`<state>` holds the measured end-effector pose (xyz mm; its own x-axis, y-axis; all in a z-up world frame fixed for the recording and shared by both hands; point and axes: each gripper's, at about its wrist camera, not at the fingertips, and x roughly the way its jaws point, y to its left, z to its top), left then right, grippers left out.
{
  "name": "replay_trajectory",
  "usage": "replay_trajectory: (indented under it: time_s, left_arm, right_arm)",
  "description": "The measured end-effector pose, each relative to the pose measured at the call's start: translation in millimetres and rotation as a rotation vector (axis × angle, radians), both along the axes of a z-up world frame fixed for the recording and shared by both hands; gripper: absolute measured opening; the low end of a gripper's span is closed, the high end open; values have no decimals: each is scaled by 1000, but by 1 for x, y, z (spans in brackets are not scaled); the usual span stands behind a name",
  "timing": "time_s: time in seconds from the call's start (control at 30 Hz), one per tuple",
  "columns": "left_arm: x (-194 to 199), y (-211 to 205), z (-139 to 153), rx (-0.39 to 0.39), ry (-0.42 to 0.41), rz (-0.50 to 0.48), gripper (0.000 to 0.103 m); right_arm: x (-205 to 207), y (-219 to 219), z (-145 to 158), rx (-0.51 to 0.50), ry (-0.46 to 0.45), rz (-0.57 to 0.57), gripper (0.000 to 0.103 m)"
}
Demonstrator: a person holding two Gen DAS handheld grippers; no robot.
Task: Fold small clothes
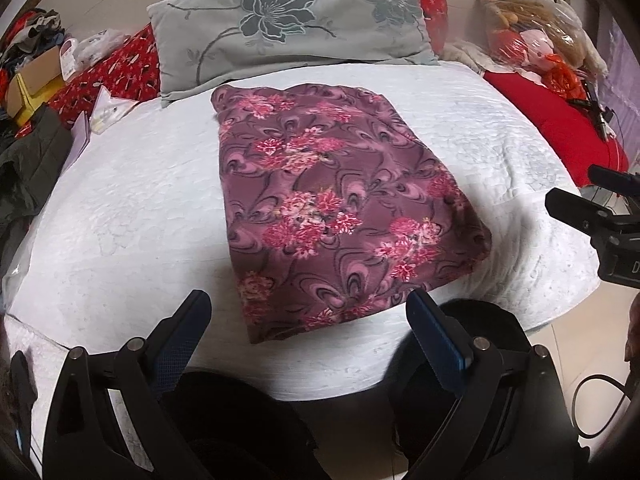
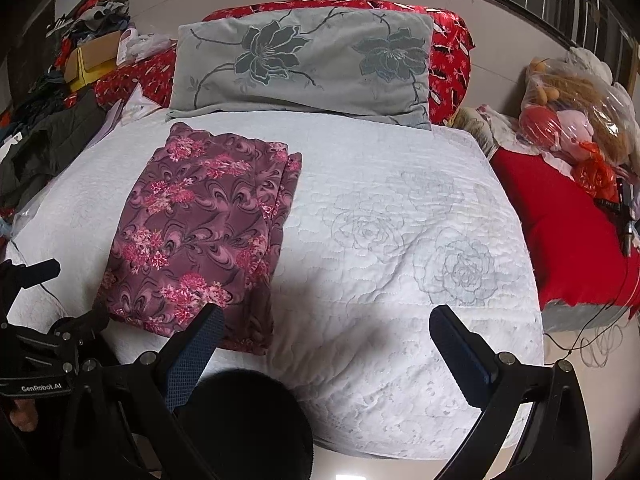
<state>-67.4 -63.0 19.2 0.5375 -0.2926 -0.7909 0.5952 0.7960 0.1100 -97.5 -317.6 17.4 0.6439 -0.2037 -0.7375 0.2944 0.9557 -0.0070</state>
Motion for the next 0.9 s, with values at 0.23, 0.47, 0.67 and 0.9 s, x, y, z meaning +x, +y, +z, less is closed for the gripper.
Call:
replay_trajectory:
  time_s: [0.23,0.47,0.67,0.9]
  left_arm:
    - [-1,-1,1,-6,8,5,99]
    - [-1,-2,2,-10,8,3,99]
    - [-5,-3,6,-39,0,-8,99]
    - [-5,-4,5,-31,18,5,99]
  right_arm:
    - [-1,-1,0,1,0,-2,103]
    - [-1,-1,1,5,-4,-1,103]
    - [-1,0,0,6,1,2,103]
    - [0,1,-1,5,1,3,103]
